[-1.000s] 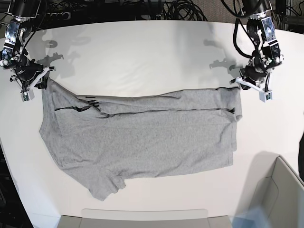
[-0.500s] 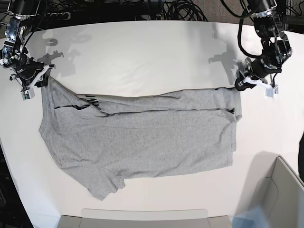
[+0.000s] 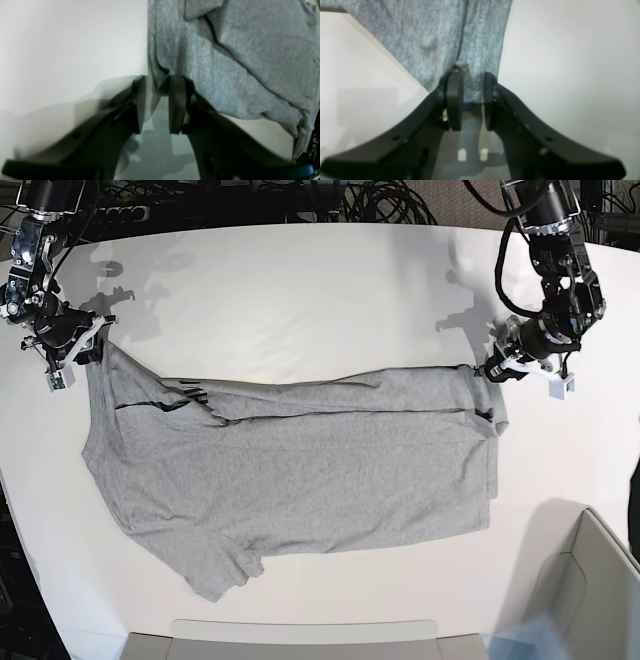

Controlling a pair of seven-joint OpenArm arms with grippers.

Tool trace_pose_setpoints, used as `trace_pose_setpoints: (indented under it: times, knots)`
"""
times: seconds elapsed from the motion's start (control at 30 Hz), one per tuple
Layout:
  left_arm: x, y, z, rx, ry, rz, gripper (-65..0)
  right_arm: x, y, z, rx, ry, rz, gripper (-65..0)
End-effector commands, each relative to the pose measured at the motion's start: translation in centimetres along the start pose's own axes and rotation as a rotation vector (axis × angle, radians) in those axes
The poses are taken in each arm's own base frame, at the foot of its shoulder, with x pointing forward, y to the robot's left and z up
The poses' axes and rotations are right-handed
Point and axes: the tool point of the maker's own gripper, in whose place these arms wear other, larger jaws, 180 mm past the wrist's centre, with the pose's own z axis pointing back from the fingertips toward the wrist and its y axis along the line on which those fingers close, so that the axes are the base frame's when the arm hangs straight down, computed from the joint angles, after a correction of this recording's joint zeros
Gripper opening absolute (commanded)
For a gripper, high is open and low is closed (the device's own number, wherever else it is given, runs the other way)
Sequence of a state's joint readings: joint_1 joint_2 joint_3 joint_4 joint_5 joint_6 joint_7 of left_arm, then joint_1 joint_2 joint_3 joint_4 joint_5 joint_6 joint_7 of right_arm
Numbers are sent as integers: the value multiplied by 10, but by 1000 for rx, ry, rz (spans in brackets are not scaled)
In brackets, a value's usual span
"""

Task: Fold the T-shirt properly
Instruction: 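Drag the held shirt edge with both grippers toward the robot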

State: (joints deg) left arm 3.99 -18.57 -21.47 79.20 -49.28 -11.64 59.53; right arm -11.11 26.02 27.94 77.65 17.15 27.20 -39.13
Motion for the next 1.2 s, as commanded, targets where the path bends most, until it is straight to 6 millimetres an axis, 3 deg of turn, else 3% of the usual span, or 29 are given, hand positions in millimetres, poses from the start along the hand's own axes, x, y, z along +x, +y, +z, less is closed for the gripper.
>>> trace_pose_setpoints:
  times: [0.0,0.2,0.4,0.77,0.87,0.97,1.07,1.17]
  knots:
    - [7,2,3,12,-9,-8,-483,-5,-9,3,-23,42,24,-495]
    - [13,-3,3,1,-19,-9,-483,-5,-9,4,-25,41,22,-495]
    - [13,-24,2,-114,-18,62,-483,-5,-10,4,-25,42,26,-495]
    - [10,-16,-15,-111,23,136,-476,-6,-8,3,-22,42,25,-495]
    - [-2,-11,-26,-86,57,156,-477,-5,-8,3,-22,41,25,-495]
    - [-2,-17,-34,-85,43,125,-525,-5,-8,3,-22,41,25,-495]
    - [-2,-12,-35,-58,41,97,-640,-5,-9,3,-22,42,27,-511]
    - [-9,6,-31,3,53,66,-650,-5,-10,4,-25,40,27,-626]
